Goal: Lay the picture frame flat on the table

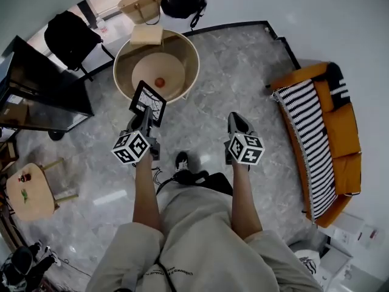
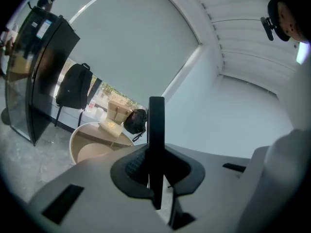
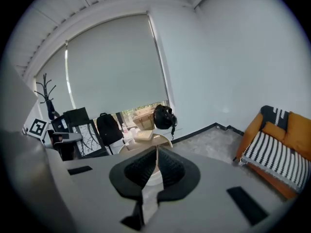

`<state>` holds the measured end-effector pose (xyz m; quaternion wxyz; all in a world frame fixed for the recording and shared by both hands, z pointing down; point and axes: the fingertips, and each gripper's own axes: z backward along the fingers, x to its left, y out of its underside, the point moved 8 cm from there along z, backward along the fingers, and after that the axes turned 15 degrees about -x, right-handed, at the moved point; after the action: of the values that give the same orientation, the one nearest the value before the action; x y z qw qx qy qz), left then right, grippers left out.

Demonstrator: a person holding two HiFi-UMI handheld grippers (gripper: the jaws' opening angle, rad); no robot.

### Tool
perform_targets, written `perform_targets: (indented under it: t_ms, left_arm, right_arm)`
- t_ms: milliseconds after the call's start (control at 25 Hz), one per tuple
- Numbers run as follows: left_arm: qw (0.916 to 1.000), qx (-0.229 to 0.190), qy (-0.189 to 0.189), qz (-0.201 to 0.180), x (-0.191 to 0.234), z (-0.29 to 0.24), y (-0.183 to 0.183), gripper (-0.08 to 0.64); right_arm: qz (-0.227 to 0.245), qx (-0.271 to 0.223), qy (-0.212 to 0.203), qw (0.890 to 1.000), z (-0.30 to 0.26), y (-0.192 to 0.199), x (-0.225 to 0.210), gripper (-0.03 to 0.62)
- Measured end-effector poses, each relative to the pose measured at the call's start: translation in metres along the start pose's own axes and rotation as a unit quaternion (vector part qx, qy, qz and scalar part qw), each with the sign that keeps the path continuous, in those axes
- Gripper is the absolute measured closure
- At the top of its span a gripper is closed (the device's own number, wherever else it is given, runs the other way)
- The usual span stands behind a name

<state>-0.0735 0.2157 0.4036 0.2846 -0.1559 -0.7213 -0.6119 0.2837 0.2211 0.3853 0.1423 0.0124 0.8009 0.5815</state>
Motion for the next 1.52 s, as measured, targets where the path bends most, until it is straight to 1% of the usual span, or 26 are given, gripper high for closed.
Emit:
perform_targets:
  t_ms: [120, 160, 320, 520, 640, 800, 1000, 1160, 1240, 1320, 1440, 1520]
  left_arm:
    - [0.9995, -0.026, -0.014, 0.015, 0.012, -0.011, -0.015, 0.514]
    - [0.9992, -0.031, -0.019, 0.014, 0.017, -0.013, -0.019, 0.514]
    - [0.9978, -0.051, -0.043, -0.003, 0.030, -0.017, -0.033, 0.513]
    - [0.9950, -0.068, -0.069, -0.024, 0.040, -0.032, -0.039, 0.514]
    - [0.9922, -0.082, -0.092, -0.020, 0.047, -0.043, -0.038, 0.512]
    - [0.9859, -0.101, -0.133, -0.010, 0.057, -0.051, -0.040, 0.514]
    - [0.9758, -0.117, -0.185, -0.007, 0.059, -0.081, -0.034, 0.514]
    - [0.9730, -0.121, -0.195, 0.024, 0.063, -0.115, -0.021, 0.514]
    - [0.9709, -0.113, -0.209, 0.028, 0.058, -0.135, -0.010, 0.514]
    - [0.9695, -0.101, -0.221, 0.032, 0.055, -0.158, 0.002, 0.513]
    - [0.9711, -0.069, -0.227, 0.028, 0.061, -0.191, 0.013, 0.513]
    - [0.9706, -0.047, -0.235, 0.019, 0.066, -0.213, 0.017, 0.514]
  right_arm:
    - [0.041, 0.001, -0.027, 0.999, -0.025, -0.006, 0.009, 0.554]
    - [0.048, 0.004, -0.036, 0.998, -0.032, -0.004, 0.013, 0.554]
    - [0.048, 0.013, -0.065, 0.997, -0.067, -0.004, 0.021, 0.554]
    - [0.042, 0.005, -0.095, 0.995, -0.123, -0.015, 0.022, 0.554]
    - [0.053, 0.009, -0.136, 0.989, -0.162, -0.021, 0.024, 0.554]
    - [0.072, 0.026, -0.199, 0.977, -0.217, -0.028, 0.037, 0.554]
    - [0.081, 0.054, -0.250, 0.963, -0.288, -0.040, 0.033, 0.554]
    - [0.066, 0.065, -0.285, 0.954, -0.346, -0.048, 0.031, 0.554]
    - [0.058, 0.070, -0.307, 0.947, -0.375, -0.054, 0.027, 0.554]
    - [0.045, 0.080, -0.337, 0.937, -0.404, -0.059, 0.019, 0.554]
    - [0.013, 0.096, -0.399, 0.912, -0.438, -0.065, 0.013, 0.554]
    - [0.015, 0.103, -0.425, 0.899, -0.457, -0.070, 0.011, 0.554]
